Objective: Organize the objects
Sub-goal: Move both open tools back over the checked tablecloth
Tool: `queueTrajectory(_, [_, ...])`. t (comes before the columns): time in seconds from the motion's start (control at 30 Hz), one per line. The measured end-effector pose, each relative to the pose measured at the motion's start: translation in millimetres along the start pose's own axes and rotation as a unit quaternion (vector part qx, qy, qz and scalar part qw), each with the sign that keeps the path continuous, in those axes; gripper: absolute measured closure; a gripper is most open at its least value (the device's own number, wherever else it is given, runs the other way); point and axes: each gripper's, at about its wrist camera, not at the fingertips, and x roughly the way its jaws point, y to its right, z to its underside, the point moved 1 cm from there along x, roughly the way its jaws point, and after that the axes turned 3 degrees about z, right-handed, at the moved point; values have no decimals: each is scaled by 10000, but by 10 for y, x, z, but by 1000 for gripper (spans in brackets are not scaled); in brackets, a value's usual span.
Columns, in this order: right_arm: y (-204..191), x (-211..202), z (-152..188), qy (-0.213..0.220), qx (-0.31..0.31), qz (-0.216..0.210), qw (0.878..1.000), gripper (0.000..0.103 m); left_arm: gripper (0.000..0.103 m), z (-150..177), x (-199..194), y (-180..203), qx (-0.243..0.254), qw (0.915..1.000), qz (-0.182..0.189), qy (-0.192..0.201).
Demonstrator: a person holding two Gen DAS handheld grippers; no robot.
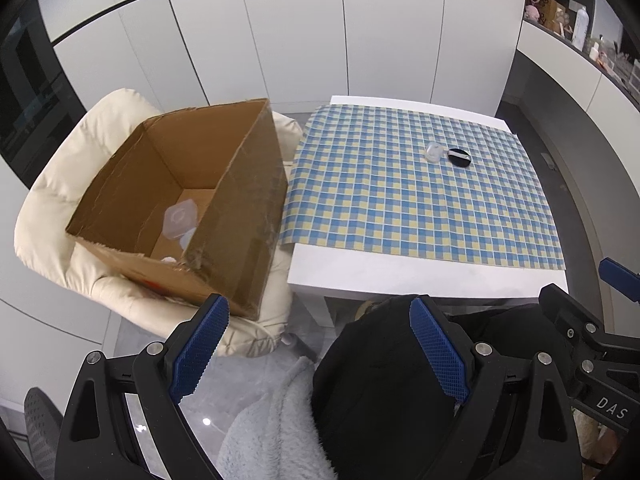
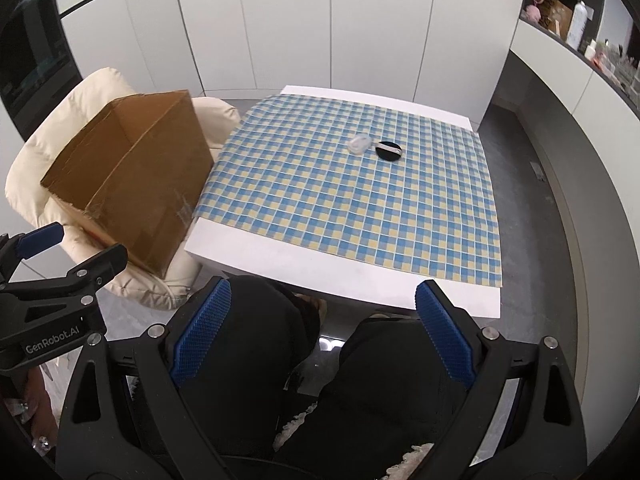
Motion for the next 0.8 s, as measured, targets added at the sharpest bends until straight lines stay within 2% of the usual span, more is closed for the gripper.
queueTrajectory(0.5, [334,446,-249,-180,334,199,9991,8,11,-412,390,321,200,9996,193,-94])
queueTrajectory(0.6, [386,599,-338,-255,375,294,9985,8,11,-526,482,373,150,9994,294,-111])
queueTrajectory(0.8, [499,952,-524,-384,450,457,9972,8,11,-827,697,515,287,9992,271,-101])
